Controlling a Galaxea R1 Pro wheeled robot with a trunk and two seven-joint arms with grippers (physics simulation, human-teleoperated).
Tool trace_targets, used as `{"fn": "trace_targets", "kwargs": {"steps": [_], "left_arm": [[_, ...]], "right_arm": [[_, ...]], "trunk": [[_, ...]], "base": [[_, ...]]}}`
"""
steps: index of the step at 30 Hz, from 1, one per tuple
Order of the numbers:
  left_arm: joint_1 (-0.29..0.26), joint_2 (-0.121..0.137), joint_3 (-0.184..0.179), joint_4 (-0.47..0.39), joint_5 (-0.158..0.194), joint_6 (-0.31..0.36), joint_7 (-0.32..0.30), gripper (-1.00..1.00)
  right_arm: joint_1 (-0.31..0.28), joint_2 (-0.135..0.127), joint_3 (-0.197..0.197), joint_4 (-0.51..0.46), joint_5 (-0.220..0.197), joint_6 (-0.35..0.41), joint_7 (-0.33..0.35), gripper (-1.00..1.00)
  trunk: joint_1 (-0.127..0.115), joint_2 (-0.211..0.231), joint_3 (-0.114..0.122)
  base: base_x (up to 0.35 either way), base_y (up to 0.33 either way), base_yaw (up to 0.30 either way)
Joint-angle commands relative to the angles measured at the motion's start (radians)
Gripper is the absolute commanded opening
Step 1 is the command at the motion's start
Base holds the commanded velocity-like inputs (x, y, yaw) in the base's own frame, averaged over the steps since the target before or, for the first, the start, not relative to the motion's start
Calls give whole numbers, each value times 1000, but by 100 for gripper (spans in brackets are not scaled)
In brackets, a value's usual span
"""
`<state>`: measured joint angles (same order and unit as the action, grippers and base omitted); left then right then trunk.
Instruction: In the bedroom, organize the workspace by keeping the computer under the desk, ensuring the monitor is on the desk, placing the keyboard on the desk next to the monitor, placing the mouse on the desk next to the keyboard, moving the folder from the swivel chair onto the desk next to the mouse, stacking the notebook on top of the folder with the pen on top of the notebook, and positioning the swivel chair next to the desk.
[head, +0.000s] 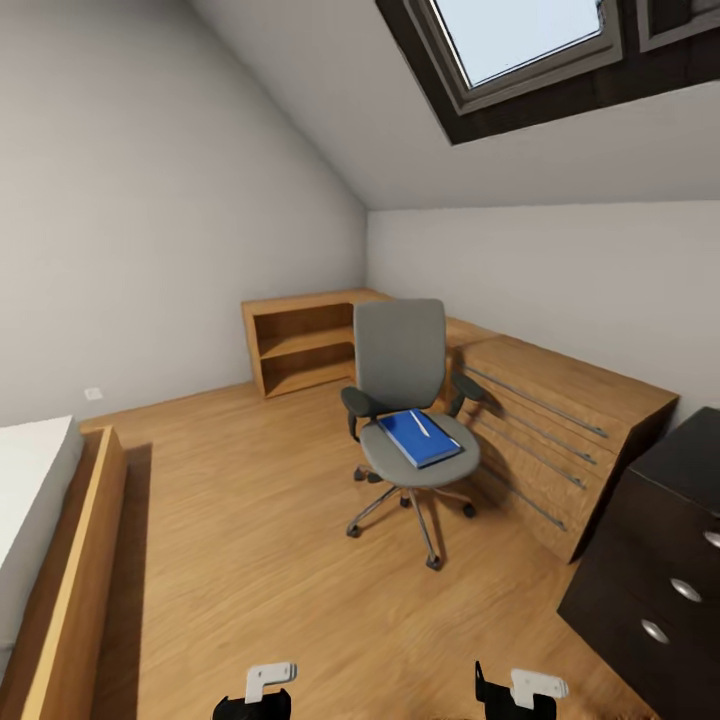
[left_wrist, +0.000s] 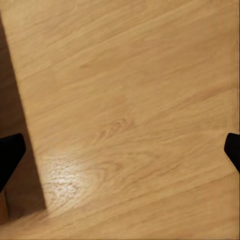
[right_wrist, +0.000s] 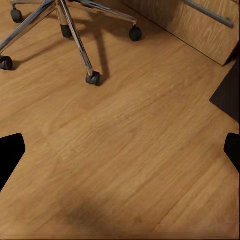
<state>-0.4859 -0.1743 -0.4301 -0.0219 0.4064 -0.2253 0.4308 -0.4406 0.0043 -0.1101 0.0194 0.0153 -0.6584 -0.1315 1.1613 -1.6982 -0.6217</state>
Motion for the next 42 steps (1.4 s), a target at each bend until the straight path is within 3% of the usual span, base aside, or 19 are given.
{"fn": "trace_targets", "kwargs": {"steps": [1,33,42], "left_arm": [[0,0,-8,0,9,-4,3,100],[0,0,-7,0,9,-1,3,100],[0,1,-7,0,9,1,3,100]], "right_arm": [[-1,0,-5,2,2,-4,0,100],[-1,6,-5,4,2,-1,0,100],[-1,17,-6,4,3,4,1,100]], "trunk": [[-4,7,2],[-127,231,102],[-161,294,128]], "base": [[0,0,-277],[0,0,-292],[0,0,-93]]}}
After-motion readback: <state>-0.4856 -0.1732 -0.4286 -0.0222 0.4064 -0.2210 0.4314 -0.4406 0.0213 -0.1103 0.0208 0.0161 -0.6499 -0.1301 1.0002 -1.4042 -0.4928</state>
